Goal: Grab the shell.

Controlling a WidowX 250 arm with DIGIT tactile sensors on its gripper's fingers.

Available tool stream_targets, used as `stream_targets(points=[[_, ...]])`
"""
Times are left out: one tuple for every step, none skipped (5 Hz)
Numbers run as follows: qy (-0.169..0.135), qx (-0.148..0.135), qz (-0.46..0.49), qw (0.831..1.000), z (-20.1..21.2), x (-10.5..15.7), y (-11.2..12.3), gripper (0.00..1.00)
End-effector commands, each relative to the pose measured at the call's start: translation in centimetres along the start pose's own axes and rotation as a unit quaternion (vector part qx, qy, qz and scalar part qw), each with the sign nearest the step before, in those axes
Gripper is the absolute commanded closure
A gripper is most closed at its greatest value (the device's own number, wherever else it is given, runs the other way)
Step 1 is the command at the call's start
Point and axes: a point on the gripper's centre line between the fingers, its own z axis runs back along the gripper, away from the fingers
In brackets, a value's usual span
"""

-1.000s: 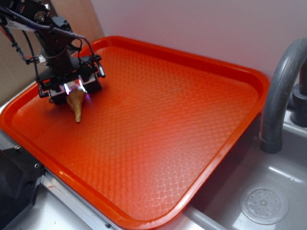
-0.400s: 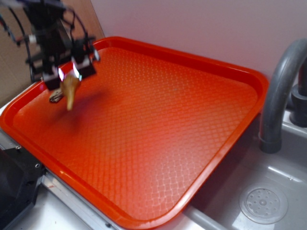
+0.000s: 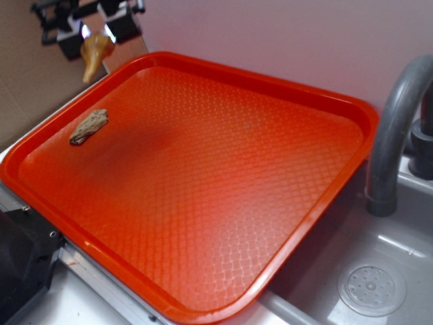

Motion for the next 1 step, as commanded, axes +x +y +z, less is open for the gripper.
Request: stream_targets(points=[[-0.015, -0.08, -0.215, 0.973, 4.93, -3.36, -1.17, 1.0]])
